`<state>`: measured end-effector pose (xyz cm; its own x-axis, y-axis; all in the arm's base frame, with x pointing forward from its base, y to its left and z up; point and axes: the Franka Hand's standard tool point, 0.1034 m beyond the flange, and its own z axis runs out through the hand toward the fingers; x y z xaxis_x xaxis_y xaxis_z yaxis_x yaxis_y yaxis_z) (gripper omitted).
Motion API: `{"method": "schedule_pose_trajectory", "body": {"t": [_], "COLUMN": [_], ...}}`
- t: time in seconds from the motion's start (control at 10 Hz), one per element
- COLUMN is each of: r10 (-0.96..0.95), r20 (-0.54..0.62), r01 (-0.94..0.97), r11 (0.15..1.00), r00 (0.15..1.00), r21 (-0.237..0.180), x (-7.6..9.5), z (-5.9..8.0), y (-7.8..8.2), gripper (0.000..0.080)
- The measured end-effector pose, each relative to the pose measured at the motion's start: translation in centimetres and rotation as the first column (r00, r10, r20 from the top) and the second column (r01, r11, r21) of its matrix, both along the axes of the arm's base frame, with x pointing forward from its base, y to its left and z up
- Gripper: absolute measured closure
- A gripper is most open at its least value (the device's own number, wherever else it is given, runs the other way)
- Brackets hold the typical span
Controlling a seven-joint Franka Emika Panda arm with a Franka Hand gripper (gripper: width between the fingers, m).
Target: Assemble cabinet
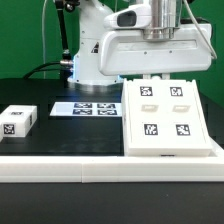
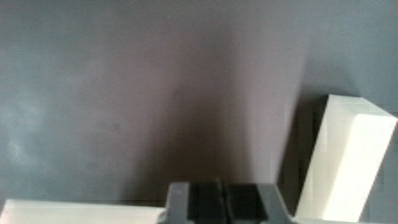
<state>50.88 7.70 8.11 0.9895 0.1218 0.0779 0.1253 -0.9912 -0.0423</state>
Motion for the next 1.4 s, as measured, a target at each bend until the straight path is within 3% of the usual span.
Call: {"method": "schedule_pose_trajectory", "body": {"t": [0.3, 0.7, 1.2, 1.4], "r10": [0.006, 0.011, 0.011, 0.010], "r20": [-0.003, -0.039, -0.043, -0.055], "r01": [-0.006, -0.011, -0.011, -0.010], "r11": [1.000, 1.000, 1.000, 1.000], "r00": [1.000, 0.999, 0.999, 0.998], "r21": [-0.001, -0.003, -0.003, -0.005], "x": [0.1, 1.5, 1.3, 1.7], "z": [0.2, 2.8, 2.4, 3.1], "y": [-0.1, 0.1, 0.1, -0.1], "gripper": [0.0798, 0.0798, 0.0798, 0.0798]}}
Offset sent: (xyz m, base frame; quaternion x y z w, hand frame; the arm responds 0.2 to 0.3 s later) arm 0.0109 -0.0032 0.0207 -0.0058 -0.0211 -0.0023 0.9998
